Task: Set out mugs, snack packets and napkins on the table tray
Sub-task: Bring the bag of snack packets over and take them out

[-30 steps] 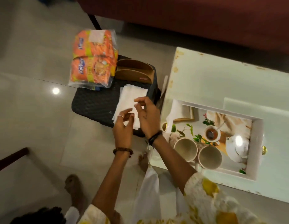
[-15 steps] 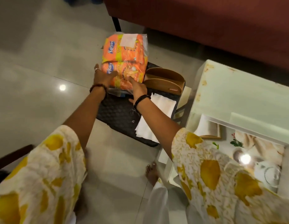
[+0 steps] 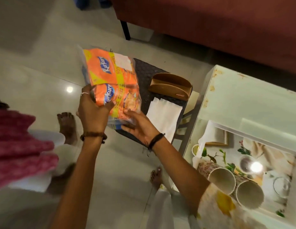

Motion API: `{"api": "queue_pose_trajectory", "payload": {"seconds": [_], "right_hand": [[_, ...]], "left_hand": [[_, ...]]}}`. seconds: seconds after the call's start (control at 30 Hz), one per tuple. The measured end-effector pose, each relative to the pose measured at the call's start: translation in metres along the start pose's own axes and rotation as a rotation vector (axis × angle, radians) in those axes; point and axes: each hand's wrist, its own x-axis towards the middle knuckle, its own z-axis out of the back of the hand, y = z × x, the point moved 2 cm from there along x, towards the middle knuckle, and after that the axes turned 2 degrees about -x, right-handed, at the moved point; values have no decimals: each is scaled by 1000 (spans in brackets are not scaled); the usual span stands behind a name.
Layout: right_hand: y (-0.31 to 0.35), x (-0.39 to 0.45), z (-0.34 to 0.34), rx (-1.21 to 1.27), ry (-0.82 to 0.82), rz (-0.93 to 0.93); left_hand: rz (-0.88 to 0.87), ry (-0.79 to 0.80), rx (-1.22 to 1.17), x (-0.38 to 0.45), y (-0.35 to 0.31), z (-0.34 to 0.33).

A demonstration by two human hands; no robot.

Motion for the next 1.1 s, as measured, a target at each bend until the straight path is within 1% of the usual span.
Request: {"api": "queue_pose_trajectory", "payload": {"seconds": [0.07, 0.13, 0.17, 0.23, 0.3, 0.37, 0.43, 0.5, 0.53, 0.57, 0.63, 0.67, 0.7, 0.77, 0.8, 0.83, 0.87, 0.9, 0.93, 0.97, 1.0, 1.07, 1.1], "right_hand": [[-3, -28, 13, -22, 36, -1], [-2, -59, 29, -102, 54, 7], [1, -75, 40, -162, 55, 31], [9, -103, 63, -258, -2, 134], [24, -135, 89, -319, -143, 335], [44, -172, 116, -465, -364, 614], [67, -213, 145, -747, -566, 883], [89, -249, 171, -1119, -642, 1057], [98, -259, 180, -1305, -643, 1093], [105, -270, 191, -1487, -629, 1089], [115, -285, 211, -1803, -582, 1007], [119, -291, 221, -1897, -550, 955], [122, -296, 229, -1936, -517, 899], [128, -311, 247, -1894, -520, 858], [130, -318, 257, -1857, -572, 874], [134, -326, 267, -1812, -656, 892], [136, -331, 276, -1764, -749, 902], [137, -338, 285, -1702, -833, 898], [138, -343, 294, -1615, -900, 892], [137, -348, 302, -1497, -925, 874], [137, -353, 308, -1341, -907, 864], [135, -361, 313, -993, -784, 881], [133, -363, 316, -862, -716, 880]], "left_hand": [[-62, 39, -41, -26, -17, 4], [-129, 110, -39, -51, -36, 3], [-164, 146, -29, -62, -47, 1], [-271, 234, -4, -85, -71, -4], [-474, 322, 104, -110, -96, -13], [-695, 359, 353, -132, -116, -26], [-900, 372, 572, -156, -132, -43], [-1073, 418, 649, -181, -147, -62], [-1136, 439, 658, -192, -152, -70], [-1199, 448, 656, -203, -158, -80], [-1303, 442, 624, -225, -169, -102], [-1342, 429, 615, -235, -173, -113], [-1373, 401, 617, -244, -175, -123], [-1399, 304, 605, -263, -176, -145], [-1367, 247, 573, -270, -174, -155], [-1296, 179, 513, -275, -172, -165], [-1181, 115, 427, -278, -170, -172], [-1019, 107, 304, -280, -167, -182], [-807, 161, 152, -281, -164, -192], [-559, 259, -19, -283, -159, -201], [-294, 372, -192, -285, -153, -212], [209, 622, -507, -298, -142, -229], [406, 746, -656, -308, -137, -237]]}}
